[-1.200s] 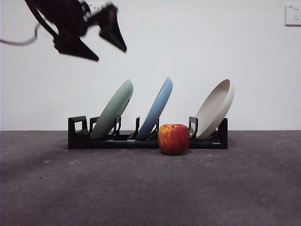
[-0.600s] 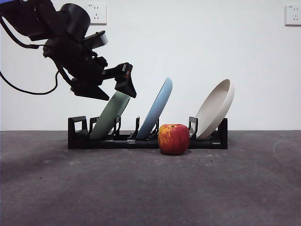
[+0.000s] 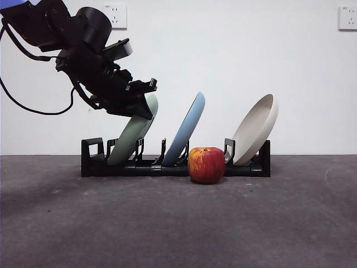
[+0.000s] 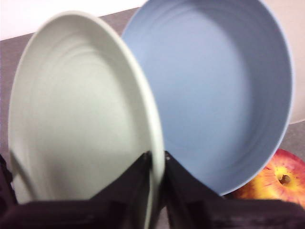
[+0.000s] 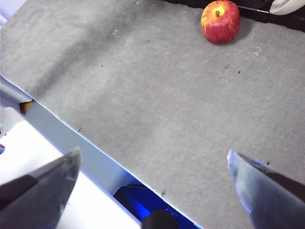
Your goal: Take the green plate from the plate rack,put the plate on the table,take the apple from the table,put the apple in the plate
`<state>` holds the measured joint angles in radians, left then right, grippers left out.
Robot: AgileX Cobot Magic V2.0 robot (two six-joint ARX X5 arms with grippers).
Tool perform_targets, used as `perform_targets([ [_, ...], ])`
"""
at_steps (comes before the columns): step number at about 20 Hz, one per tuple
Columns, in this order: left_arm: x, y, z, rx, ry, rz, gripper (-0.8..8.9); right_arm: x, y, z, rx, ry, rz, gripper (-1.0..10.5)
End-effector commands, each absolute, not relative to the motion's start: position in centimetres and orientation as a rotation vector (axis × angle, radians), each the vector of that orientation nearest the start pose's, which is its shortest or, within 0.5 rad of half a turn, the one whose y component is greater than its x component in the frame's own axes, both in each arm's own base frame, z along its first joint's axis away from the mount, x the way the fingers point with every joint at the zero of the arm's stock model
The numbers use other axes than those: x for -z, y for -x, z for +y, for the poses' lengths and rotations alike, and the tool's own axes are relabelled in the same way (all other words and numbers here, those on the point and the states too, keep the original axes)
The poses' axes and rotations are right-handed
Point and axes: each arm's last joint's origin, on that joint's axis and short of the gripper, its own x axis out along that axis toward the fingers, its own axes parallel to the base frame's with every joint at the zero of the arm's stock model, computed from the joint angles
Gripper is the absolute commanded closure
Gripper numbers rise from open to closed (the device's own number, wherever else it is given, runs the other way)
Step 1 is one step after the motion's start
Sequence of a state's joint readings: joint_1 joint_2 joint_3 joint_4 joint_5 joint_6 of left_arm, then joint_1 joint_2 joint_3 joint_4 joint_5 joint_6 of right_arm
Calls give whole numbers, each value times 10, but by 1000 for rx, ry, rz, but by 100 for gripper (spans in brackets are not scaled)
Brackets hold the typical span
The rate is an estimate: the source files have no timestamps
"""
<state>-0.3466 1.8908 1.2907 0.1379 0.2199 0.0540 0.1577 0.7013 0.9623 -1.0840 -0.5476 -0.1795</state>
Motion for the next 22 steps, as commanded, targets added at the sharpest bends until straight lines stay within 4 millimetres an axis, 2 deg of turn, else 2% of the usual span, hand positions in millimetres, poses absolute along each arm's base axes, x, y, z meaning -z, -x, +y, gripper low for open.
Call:
perform_targets([
  [1, -217, -399, -152, 588, -76, 464, 822, -328, -99, 31, -735, -3, 754, 227],
  [7, -224, -397, -152, 611, -42, 454, 822, -328, -99, 31, -735, -3, 754, 227],
  [9, -235, -394, -151, 612, -41, 424, 822, -328, -99, 31, -735, -3, 754, 227],
  [13, -268, -383, -147, 612, -39, 340, 822, -328, -99, 31, -736, -3, 754, 227],
  [16, -300, -367, -141, 617, -37, 278, 822, -328, -99, 31, -736, -3, 754, 227],
  [18, -322, -349, -138, 624, -40, 262, 822, -328, -99, 31, -736, -3, 753, 227],
  [22, -363, -297, -134, 669, -126, 270, 822, -328, -99, 31, -737, -4, 753, 227],
])
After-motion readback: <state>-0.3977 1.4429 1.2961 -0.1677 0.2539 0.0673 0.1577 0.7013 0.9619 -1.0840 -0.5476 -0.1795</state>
